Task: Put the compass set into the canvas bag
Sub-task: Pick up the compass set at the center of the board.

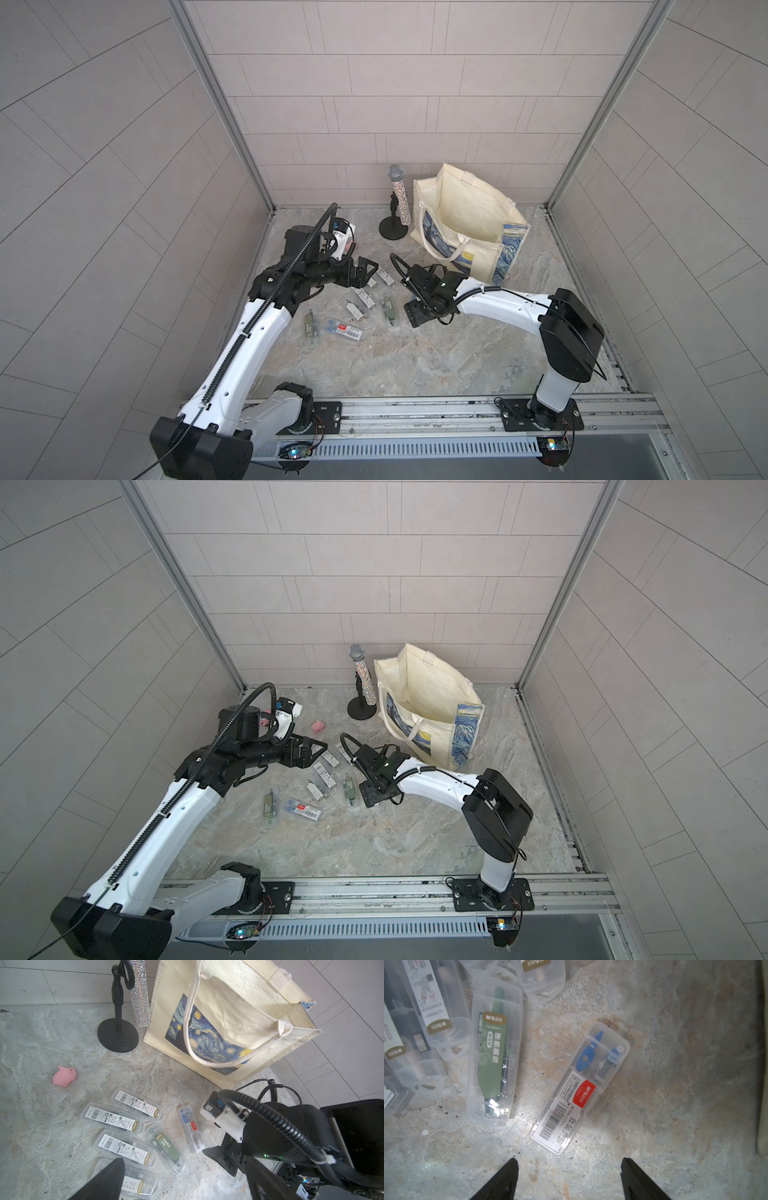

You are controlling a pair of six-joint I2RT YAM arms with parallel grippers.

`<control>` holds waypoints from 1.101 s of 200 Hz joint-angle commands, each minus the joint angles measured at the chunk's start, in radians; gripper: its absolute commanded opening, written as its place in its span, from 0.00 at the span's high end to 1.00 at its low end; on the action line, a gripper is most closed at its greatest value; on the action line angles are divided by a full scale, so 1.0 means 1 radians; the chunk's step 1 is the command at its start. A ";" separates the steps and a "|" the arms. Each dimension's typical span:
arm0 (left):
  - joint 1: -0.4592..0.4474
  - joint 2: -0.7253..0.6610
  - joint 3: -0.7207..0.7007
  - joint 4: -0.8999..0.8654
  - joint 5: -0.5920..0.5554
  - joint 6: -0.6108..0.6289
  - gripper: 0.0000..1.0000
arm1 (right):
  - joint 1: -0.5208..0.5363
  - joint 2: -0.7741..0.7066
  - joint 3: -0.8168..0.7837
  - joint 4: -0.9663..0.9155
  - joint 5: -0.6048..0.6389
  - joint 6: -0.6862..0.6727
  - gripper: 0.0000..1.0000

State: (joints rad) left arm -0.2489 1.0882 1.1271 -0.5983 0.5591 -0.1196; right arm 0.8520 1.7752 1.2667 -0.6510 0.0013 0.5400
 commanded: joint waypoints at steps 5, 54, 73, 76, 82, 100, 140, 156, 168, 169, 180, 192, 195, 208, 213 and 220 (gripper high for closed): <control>0.006 0.011 -0.010 -0.022 -0.015 0.019 0.03 | 0.002 0.061 0.041 0.023 0.019 0.008 0.24; 0.006 0.009 -0.015 -0.029 -0.040 0.032 0.03 | -0.001 0.131 0.066 0.006 0.096 -0.012 0.29; 0.005 0.008 -0.018 -0.029 -0.041 0.037 0.03 | -0.001 0.150 0.063 0.015 0.093 -0.014 0.32; 0.005 0.008 -0.018 -0.028 -0.040 0.038 0.03 | -0.001 0.154 0.063 0.017 0.092 -0.014 0.33; 0.005 0.006 -0.018 -0.030 -0.036 0.042 0.03 | -0.001 0.162 0.063 0.018 0.090 -0.014 0.33; 0.005 0.004 -0.022 -0.031 -0.036 0.046 0.03 | -0.001 0.180 0.061 0.032 0.081 -0.012 0.34; 0.004 0.003 -0.021 -0.035 -0.036 0.054 0.03 | -0.001 0.197 0.044 0.047 0.073 -0.026 0.40; 0.005 0.003 -0.022 -0.034 -0.033 0.054 0.03 | -0.001 0.198 0.033 0.050 0.075 -0.032 0.45; 0.005 0.002 -0.023 -0.033 -0.026 0.053 0.03 | -0.001 0.195 0.027 0.054 0.076 -0.035 0.48; 0.005 0.002 -0.023 -0.034 -0.025 0.053 0.03 | -0.001 0.195 0.026 0.055 0.076 -0.035 0.48; 0.007 0.002 -0.025 -0.033 -0.026 0.053 0.03 | -0.001 0.192 0.018 0.061 0.072 -0.036 0.50; 0.005 0.001 -0.025 -0.034 -0.027 0.054 0.03 | -0.001 0.187 0.012 0.063 0.069 -0.042 0.52; 0.005 0.002 -0.025 -0.035 -0.028 0.054 0.03 | -0.001 0.185 0.012 0.063 0.069 -0.041 0.52; 0.005 0.002 -0.025 -0.033 -0.028 0.054 0.03 | 0.001 0.177 0.010 0.062 0.067 -0.046 0.55; 0.005 0.001 -0.024 -0.034 -0.029 0.054 0.03 | 0.001 0.171 0.008 0.063 0.068 -0.048 0.56; 0.005 0.002 -0.025 -0.034 -0.029 0.054 0.03 | 0.001 0.161 0.007 0.062 0.068 -0.052 0.57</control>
State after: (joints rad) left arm -0.2489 1.0969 1.1107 -0.6231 0.5293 -0.0772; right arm 0.8516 1.9503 1.3052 -0.5644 0.0589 0.4969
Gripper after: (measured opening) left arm 0.967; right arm 0.450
